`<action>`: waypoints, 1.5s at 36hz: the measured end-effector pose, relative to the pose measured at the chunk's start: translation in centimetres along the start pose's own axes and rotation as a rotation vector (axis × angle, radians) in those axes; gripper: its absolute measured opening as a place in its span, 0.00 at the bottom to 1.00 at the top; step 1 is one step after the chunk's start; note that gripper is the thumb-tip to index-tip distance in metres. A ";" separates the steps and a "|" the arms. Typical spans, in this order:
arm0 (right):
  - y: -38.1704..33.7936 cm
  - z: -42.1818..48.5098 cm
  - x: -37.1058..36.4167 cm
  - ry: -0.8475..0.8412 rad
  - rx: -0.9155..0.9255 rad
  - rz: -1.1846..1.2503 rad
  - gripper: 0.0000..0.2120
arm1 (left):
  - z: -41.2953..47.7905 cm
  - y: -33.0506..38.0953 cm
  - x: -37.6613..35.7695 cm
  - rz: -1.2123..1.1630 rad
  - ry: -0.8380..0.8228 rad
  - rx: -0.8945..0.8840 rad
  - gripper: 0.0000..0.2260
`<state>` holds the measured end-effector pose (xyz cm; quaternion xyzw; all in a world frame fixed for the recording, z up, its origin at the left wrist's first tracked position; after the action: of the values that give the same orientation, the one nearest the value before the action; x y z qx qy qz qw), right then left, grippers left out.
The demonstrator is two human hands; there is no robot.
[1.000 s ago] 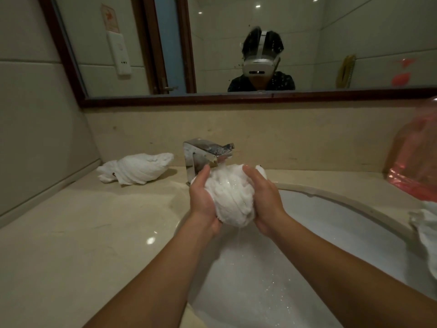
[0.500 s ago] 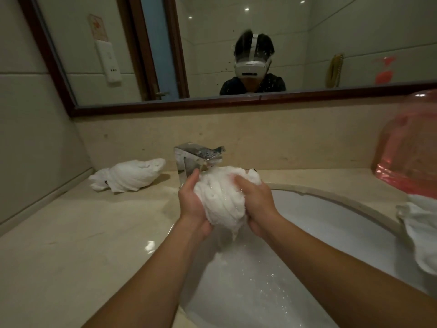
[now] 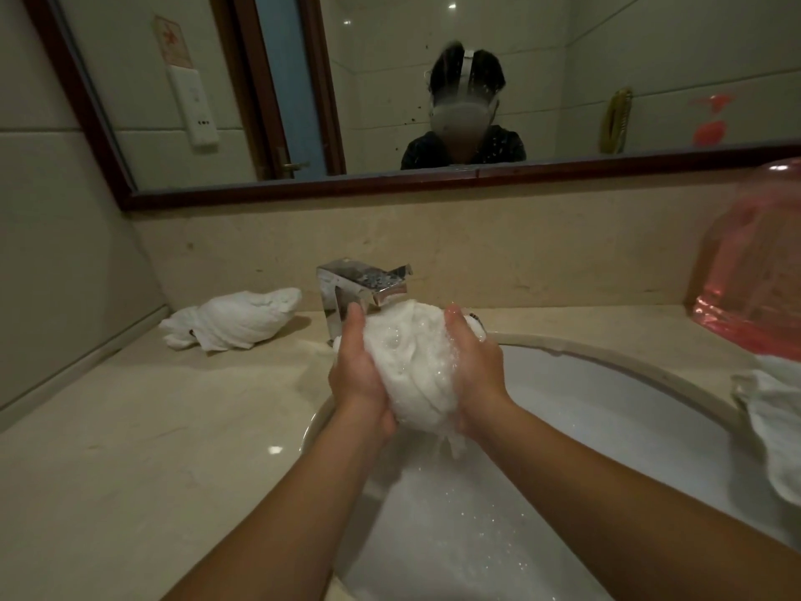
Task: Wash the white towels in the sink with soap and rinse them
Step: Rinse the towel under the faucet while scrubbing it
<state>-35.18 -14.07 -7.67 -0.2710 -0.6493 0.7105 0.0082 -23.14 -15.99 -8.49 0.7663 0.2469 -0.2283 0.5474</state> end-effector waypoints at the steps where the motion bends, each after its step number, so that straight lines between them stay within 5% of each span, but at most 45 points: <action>1: 0.0 -0.1 0.0 0.016 -0.008 -0.010 0.14 | -0.5 0.2 -0.1 -0.023 0.013 -0.016 0.46; 9: 0.2 0.3 -0.2 0.123 -0.019 -0.056 0.13 | 0.5 0.5 0.7 0.006 0.143 -0.029 0.26; 14: 0.3 0.2 0.2 0.152 -0.038 -0.075 0.13 | -0.1 -0.2 0.6 0.073 0.248 -0.067 0.34; 17: 0.1 0.3 0.6 0.227 -0.023 -0.052 0.15 | -0.8 -0.8 -0.4 0.133 0.146 -0.001 0.47; 20: -0.3 0.0 0.9 0.287 -0.007 -0.042 0.17 | -1.9 -1.1 -1.3 0.183 0.079 0.053 0.46; 24: -0.8 -0.6 0.6 0.174 0.005 -0.071 0.16 | -2.5 -1.2 -1.8 0.198 -0.054 0.071 0.39; 29: -0.3 -1.3 -0.2 0.008 0.108 -0.092 0.12 | -1.7 -0.6 -1.2 0.138 -0.041 0.041 0.47; 34: 0.9 -0.3 0.2 0.012 0.016 0.051 0.33 | 0.2 -0.7 0.3 0.016 0.131 0.008 0.51; 38: 1.8 0.2 0.5 -0.218 -0.148 0.044 0.49 | 0.7 0.2 1.0 -0.049 0.196 0.002 0.49; 42: 2.1 -0.1 0.5 -0.409 -0.259 0.046 0.49 | -0.2 0.9 0.9 -0.040 0.254 -0.051 0.42; 45: 2.2 -0.2 0.3 -0.320 -0.249 0.028 0.53 | -0.4 0.7 0.7 0.051 0.278 -0.099 0.35; 50: 1.8 -0.6 -0.3 -0.058 -0.110 -0.054 0.21 | -0.9 0.6 0.3 0.143 0.405 -0.166 0.31; 54: 1.4 -0.6 -1.2 0.090 0.048 -0.159 0.20 | -1.6 1.1 0.4 0.158 0.460 -0.160 0.29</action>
<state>-33.42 -14.21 -8.51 -0.2499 -0.6507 0.7100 0.0999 -21.98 -14.72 -7.49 0.7693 0.3216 0.0156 0.5518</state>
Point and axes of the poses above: each hand's wrist, its own z-axis towards the middle knuckle, its own x-axis out of the back of the hand, y = z × x, the point moved 2 cm from there along z, towards the middle knuckle, and after that the axes turned 6 degrees about x, right-handed, at the moved point
